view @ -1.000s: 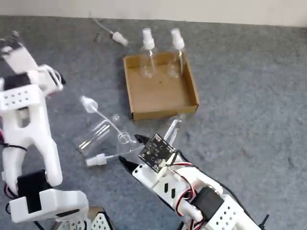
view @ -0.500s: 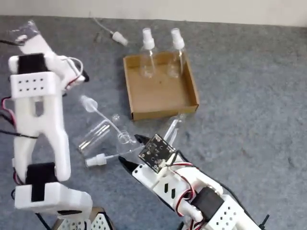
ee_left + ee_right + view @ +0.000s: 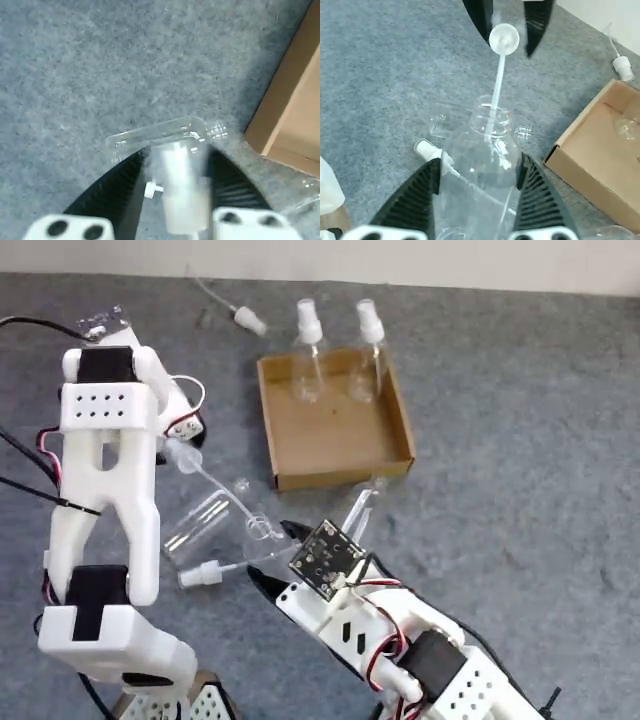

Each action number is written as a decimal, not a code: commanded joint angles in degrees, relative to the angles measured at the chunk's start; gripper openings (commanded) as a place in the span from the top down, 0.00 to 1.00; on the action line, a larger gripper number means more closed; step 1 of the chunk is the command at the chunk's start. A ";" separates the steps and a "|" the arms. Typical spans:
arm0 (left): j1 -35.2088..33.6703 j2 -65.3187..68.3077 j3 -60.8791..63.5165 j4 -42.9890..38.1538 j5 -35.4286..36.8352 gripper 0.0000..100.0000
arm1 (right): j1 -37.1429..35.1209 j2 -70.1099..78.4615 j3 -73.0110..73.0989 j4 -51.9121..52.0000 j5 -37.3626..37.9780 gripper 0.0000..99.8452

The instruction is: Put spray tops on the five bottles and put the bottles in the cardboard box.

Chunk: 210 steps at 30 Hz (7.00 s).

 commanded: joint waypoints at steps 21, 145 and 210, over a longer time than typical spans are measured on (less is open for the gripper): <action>15.60 -18.24 -1.89 3.34 0.79 1.00 | -0.48 -1.10 -4.00 -0.04 -0.62 1.00; 5.32 -94.46 94.90 -56.70 -36.66 0.77 | 26.24 114.07 -104.40 13.05 4.92 1.00; -5.58 -95.08 93.49 -63.82 -36.66 0.77 | 45.76 70.81 -94.73 55.78 5.19 1.00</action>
